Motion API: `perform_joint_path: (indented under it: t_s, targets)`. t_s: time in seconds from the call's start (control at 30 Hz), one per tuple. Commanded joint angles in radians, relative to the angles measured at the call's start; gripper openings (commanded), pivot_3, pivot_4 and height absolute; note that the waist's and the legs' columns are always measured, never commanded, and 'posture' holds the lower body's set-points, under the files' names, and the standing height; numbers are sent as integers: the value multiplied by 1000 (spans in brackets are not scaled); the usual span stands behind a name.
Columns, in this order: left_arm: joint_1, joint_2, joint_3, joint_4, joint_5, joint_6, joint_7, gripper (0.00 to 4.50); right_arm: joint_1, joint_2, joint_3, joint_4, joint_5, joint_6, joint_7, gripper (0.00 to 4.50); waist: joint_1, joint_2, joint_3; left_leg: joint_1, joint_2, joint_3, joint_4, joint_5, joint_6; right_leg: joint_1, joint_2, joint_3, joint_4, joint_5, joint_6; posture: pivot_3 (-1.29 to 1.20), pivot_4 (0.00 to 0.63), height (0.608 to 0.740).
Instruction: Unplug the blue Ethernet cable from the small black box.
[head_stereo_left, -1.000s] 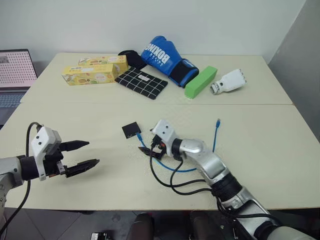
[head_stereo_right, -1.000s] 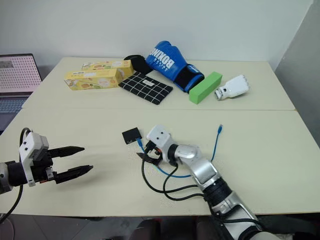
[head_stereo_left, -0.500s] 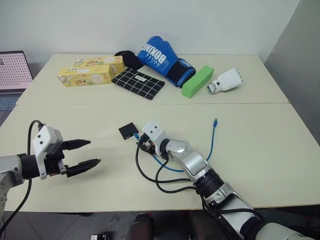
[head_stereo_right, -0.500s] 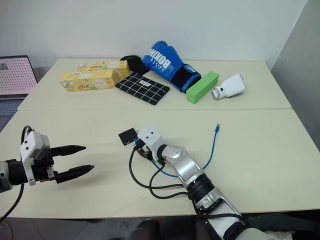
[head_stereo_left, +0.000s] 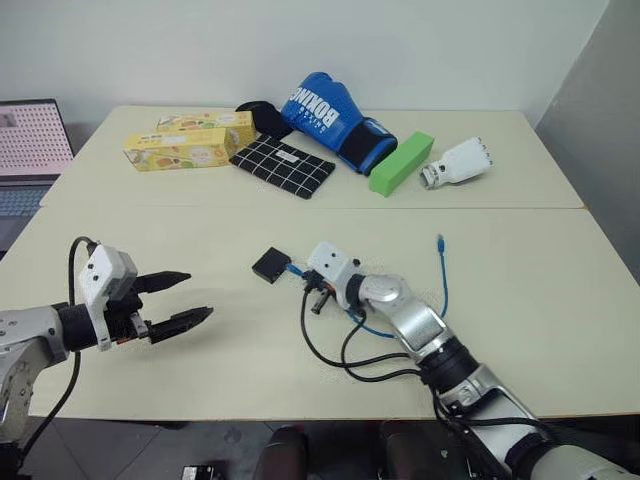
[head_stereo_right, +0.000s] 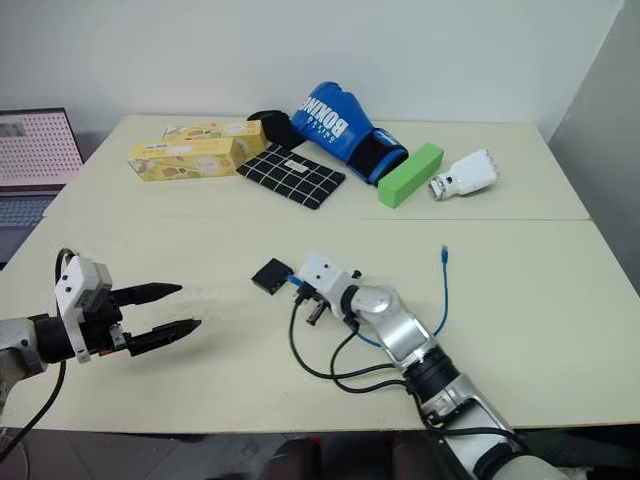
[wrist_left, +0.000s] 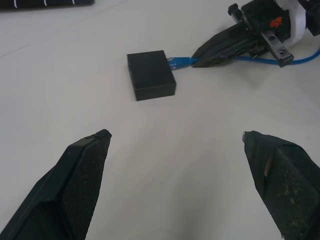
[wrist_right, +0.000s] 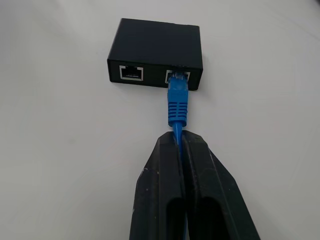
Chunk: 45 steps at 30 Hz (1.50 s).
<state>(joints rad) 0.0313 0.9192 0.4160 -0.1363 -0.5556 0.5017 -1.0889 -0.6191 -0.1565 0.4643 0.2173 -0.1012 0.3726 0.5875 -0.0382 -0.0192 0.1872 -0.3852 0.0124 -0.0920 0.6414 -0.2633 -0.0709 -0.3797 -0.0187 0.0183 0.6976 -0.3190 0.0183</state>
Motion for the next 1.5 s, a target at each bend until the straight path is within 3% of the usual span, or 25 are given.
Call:
perform_joint_path:
  t_s: [0.03,0.2,0.37,0.67,1.1,1.23,1.4,1.5]
  targets:
    - [-23,-23,-29,-20,-41,71,30,4500,17,-150,-1,-134,-18,-89,135,7,1,0,0,0,0,0,0,0,0,0,0,0,0,0,0,0,150,740]
    - [16,-37,-85,-97,-73,121,8,4500,45,-325,-59,-243,31,-79,272,7,-8,0,0,0,0,0,0,0,0,-1,0,0,0,0,0,0,150,740]
    - [23,-49,-117,-147,-92,131,9,4500,57,-372,-72,-287,65,7,335,7,-11,1,1,0,1,0,0,0,0,0,0,0,0,0,0,0,150,740]
    - [-20,-58,-158,-205,-124,161,20,4500,74,-347,-123,-318,125,118,320,2097,-8,1,1,-1,1,0,0,0,0,0,0,1,0,0,0,0,150,740]
    - [-36,-72,-178,-213,-125,163,34,4500,17,-213,-136,-154,125,231,212,2097,-9,1,1,-1,0,0,0,0,0,0,0,0,0,0,0,0,150,740]
    - [-34,-80,-180,-211,-122,164,46,4500,11,-226,-127,-148,110,211,212,1420,-9,1,1,0,0,0,0,0,0,0,0,0,0,0,0,0,150,740]
    - [-56,-114,-179,-179,-123,189,101,4500,20,-267,-90,-183,80,112,241,248,-9,1,1,-1,0,0,1,0,0,0,0,0,0,0,0,0,150,740]
    - [-84,-140,-170,-149,-138,218,135,4500,28,-275,-91,-223,86,39,255,112,-8,1,1,-1,0,0,1,0,0,0,0,0,0,0,0,0,150,740]
